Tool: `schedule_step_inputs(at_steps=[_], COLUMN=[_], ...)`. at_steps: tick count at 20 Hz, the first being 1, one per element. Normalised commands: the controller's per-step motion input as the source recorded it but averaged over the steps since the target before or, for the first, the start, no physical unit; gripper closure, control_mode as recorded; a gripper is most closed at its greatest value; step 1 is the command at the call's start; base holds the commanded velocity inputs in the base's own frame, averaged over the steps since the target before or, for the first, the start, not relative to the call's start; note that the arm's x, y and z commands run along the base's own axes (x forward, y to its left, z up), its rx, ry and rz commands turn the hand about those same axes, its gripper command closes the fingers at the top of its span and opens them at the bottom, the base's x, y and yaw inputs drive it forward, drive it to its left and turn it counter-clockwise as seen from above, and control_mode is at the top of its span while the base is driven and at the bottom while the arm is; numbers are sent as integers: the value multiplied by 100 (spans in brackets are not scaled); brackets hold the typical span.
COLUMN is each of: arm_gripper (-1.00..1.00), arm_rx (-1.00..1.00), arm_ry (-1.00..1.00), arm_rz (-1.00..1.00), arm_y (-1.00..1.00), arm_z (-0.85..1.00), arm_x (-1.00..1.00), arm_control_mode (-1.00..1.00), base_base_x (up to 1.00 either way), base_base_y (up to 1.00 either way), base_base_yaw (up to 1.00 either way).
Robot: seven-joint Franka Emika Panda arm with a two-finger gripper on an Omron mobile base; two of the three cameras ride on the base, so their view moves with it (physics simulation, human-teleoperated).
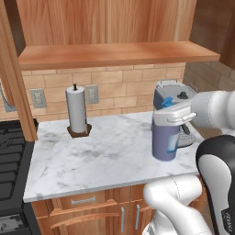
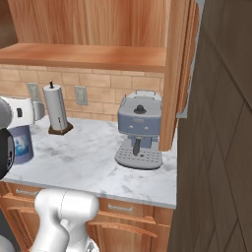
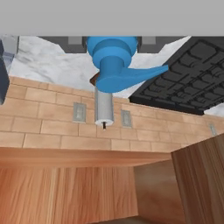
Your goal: Open the cabinet. Pick the soap dispenser and place it next to the sink. Then close the cabinet.
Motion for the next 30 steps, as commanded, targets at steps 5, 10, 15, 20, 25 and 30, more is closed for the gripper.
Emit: schedule_step_inputs(at_steps=[5,10,15,20,25,30], arm_gripper=[100,100,100,100,100,100], arm_rx=[0,0,0,0,0,0], arm_ry=[1,0,0,0,0,0], arm_rz=[0,0,0,0,0,0], arm_y=[0,0,0,0,0,0], arm_z=[-5,0,0,0,0,0], arm_x=[0,0,0,0,0,0], arm_control_mode=[-100,-100,-100,-100,-100,-100], base_base_x=[0,0,0,0,0,0], base_base_y=[0,0,0,0,0,0], base_base_yaw=[0,0,0,0,0,0])
